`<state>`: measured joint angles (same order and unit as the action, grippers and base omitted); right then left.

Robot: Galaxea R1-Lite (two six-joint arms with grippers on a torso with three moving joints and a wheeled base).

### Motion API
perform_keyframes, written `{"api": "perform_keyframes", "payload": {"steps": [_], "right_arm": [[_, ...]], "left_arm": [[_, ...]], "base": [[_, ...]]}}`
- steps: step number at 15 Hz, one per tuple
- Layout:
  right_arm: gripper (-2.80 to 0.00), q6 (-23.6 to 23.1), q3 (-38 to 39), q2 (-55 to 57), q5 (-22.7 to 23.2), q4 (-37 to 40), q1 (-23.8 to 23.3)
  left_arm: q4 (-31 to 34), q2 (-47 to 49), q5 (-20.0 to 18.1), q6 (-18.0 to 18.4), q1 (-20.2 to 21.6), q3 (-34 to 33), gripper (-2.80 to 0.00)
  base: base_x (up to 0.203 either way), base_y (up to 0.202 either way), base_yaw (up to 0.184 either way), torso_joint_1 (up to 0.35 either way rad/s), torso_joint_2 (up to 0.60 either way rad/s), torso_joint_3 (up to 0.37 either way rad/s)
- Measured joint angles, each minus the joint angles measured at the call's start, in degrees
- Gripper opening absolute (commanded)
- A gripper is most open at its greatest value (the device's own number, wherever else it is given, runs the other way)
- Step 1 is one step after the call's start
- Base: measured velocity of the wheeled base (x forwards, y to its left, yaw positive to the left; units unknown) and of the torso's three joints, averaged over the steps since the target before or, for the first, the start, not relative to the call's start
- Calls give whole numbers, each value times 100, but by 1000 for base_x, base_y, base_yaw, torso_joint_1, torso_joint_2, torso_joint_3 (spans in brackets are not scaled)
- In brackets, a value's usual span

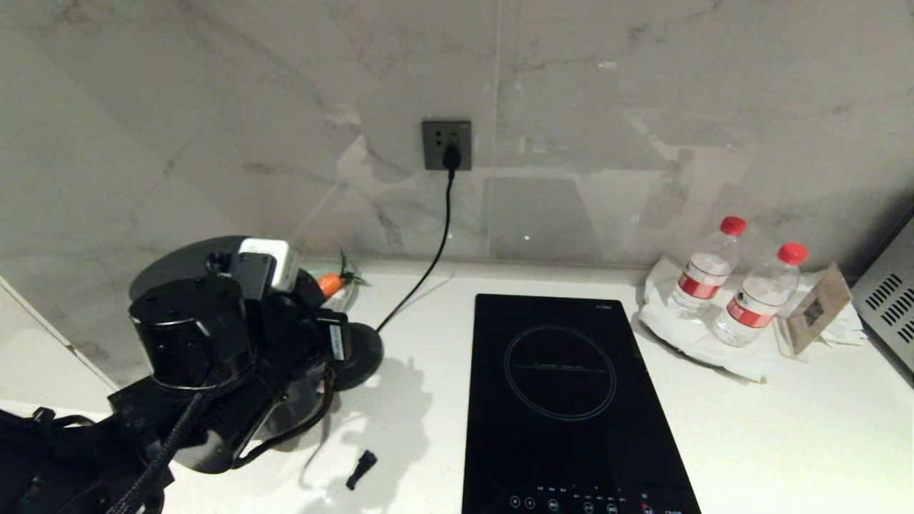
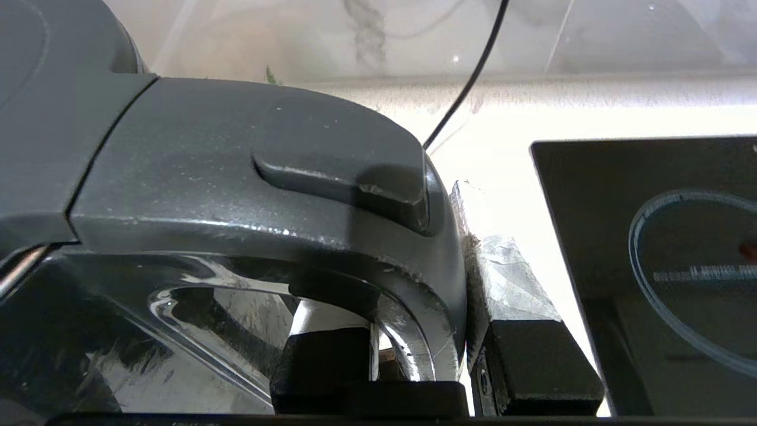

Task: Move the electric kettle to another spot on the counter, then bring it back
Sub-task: Place it by the sink

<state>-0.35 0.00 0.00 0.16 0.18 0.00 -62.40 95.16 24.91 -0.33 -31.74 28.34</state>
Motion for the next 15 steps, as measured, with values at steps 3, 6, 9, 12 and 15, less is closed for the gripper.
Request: {"api": "perform_keyframes", "payload": {"steps": [3,6,9,12,15], "right_arm": [[-280,0,0,0,0,2,0],[-280,0,0,0,0,0,0],[-280,2,0,0,0,-1,0],[-280,2,0,0,-2,0,0],[-280,-1,0,0,-2,-2,0]], "left_arm": [[-1,-392,1,2,-4,-438,-280],[5,-667,-2,-93,-6,-805,-280],[4,-842,20,-123,2,-967,-280],[0,-942,23,-124,2,-1029,-280],[4,-988,25,-184,2,-1092,-280]], "base": [[0,0,0,0,0,0],[0,0,0,0,0,0],[0,0,0,2,6,31],[0,0,0,-1,5,171],[0,0,0,2,7,196]]}}
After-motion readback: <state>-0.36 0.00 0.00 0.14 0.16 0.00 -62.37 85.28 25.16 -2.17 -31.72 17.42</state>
